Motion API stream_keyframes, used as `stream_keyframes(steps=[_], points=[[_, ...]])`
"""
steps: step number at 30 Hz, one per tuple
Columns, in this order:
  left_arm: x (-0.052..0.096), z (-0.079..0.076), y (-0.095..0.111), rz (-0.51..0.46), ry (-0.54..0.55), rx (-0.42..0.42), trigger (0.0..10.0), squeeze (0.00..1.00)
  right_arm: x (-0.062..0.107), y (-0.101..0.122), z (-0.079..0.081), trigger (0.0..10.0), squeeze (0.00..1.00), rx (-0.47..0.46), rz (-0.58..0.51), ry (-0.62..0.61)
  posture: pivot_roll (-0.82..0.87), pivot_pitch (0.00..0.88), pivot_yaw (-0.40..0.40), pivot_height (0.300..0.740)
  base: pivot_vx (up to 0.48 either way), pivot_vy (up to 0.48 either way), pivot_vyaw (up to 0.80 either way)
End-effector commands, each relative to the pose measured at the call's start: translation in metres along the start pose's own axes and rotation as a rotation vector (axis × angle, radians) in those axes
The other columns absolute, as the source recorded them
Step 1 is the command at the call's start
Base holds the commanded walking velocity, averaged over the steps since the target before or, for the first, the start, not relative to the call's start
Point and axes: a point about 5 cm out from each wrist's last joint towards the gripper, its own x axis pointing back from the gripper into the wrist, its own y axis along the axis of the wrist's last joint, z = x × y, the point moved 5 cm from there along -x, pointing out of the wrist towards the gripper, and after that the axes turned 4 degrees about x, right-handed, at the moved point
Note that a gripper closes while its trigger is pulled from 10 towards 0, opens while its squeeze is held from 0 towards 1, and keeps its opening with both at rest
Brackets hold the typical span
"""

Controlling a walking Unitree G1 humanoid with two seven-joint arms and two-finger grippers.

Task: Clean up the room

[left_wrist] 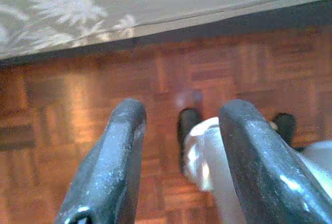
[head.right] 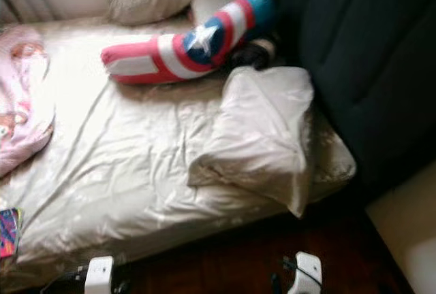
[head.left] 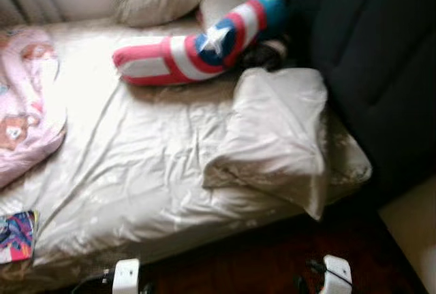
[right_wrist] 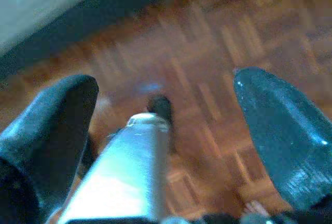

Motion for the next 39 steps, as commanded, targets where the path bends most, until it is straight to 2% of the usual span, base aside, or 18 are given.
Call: stream_keyframes(steps=[1, 12, 17, 20, 34, 37, 39], points=[[-0.0004, -0.0053, -0.0002, 0.0, -0.011, -0.002, 10.0, 0.0, 0.0039, -0.0134, -0.011, 10.0, 0.0, -0.001, 0.038, -0.026, 0.07, 0.154, -0.03, 0.72, 0.311, 0.0, 0.0], [-0.0012, -0.0072, 0.003, -0.01, -0.012, -0.004, 10.0, 0.0, 0.0037, -0.0121, -0.0105, 10.0, 0.0, 0.023, 0.037, -0.019, 0.07, 0.161, -0.034, 0.72, 0.312, 0.0, 0.0], [-0.0015, -0.0082, 0.0043, -0.014, -0.011, -0.004, 10.0, 0.0, 0.0036, -0.0118, -0.0103, 10.0, 0.0, 0.038, 0.039, -0.014, 0.07, 0.161, -0.035, 0.72, 0.279, 0.0, 0.8], [-0.0017, -0.0094, 0.0056, -0.022, -0.014, 0.002, 10.0, 0.0, 0.0038, -0.0129, -0.0106, 10.0, 0.0, -0.002, 0.039, -0.019, 0.07, 0.161, -0.037, 0.72, 0.0, 0.0, 0.27], [-0.0013, -0.008, 0.0038, -0.015, -0.012, -0.01, 10.0, 0.0, 0.0035, -0.0087, -0.009, 10.0, 0.0, 0.017, 0.016, -0.002, 0.07, 0.161, -0.037, 0.72, 0.0, 0.0, 0.0], [-0.0012, -0.0079, 0.0037, -0.015, -0.012, -0.013, 10.0, 0.0, 0.0034, -0.0075, -0.0073, 10.0, 0.0, 0.036, 0.011, 0.014, 0.07, 0.161, -0.037, 0.72, 0.0, 0.0, 0.8], [-0.0012, -0.0079, 0.0035, -0.014, -0.013, -0.018, 10.0, 0.0, 0.0034, -0.0086, -0.007, 10.0, 0.0, -0.015, 0.008, 0.009, 0.07, 0.155, -0.035, 0.72, 0.0, -0.283, 0.4]])
